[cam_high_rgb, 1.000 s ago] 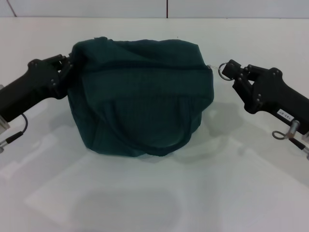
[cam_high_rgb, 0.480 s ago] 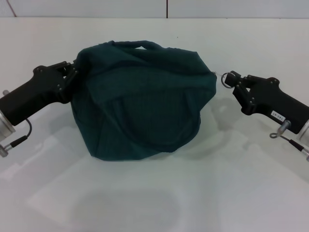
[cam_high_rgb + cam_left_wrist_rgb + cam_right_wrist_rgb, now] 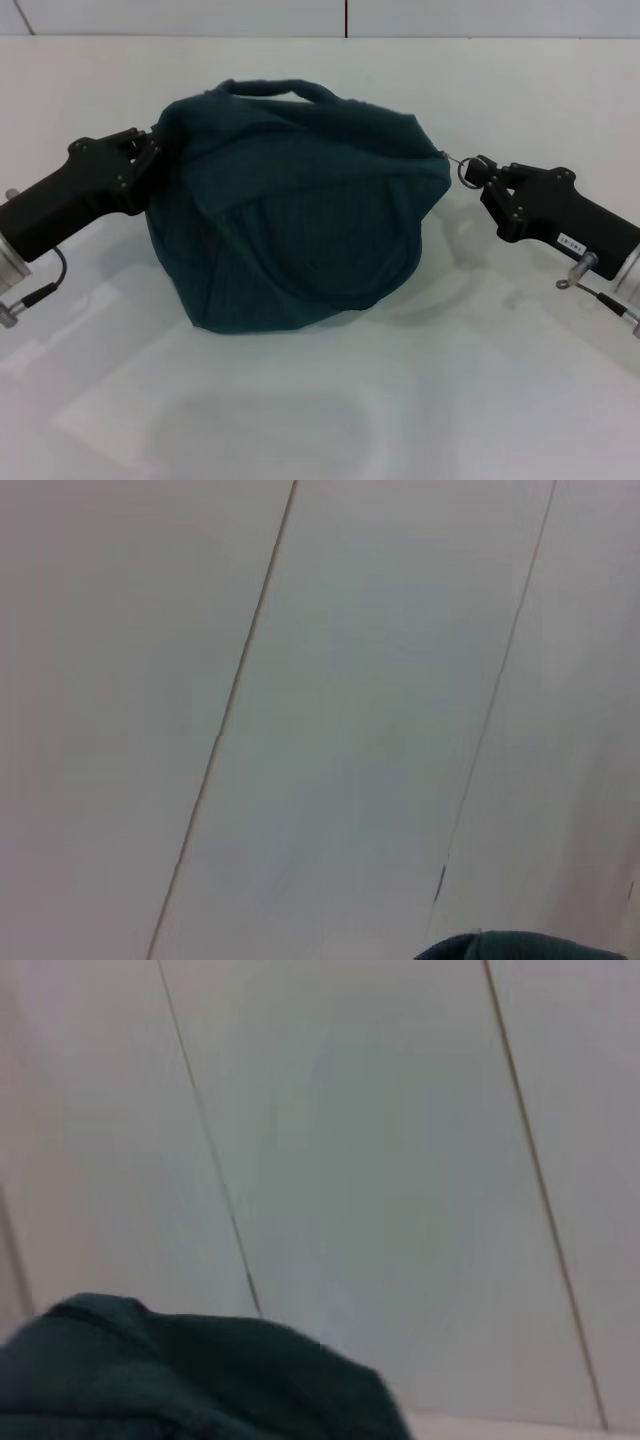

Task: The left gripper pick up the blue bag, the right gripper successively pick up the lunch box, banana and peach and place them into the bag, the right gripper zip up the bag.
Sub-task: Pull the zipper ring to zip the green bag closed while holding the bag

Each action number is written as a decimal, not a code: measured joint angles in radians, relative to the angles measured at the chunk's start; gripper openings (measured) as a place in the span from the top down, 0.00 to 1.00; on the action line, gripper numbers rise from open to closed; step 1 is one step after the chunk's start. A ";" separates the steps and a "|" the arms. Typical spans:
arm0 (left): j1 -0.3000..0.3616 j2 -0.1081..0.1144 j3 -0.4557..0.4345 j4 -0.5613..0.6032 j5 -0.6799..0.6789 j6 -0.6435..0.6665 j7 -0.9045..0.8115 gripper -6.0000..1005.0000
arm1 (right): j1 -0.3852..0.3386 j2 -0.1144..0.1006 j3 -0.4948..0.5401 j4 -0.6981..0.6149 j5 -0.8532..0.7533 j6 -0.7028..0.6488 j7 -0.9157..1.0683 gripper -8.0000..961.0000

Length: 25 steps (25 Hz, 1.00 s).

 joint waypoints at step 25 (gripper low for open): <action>-0.290 -0.041 0.008 0.670 0.602 0.028 -0.710 0.49 | -0.038 -0.001 -0.001 0.035 0.002 -0.124 0.000 0.94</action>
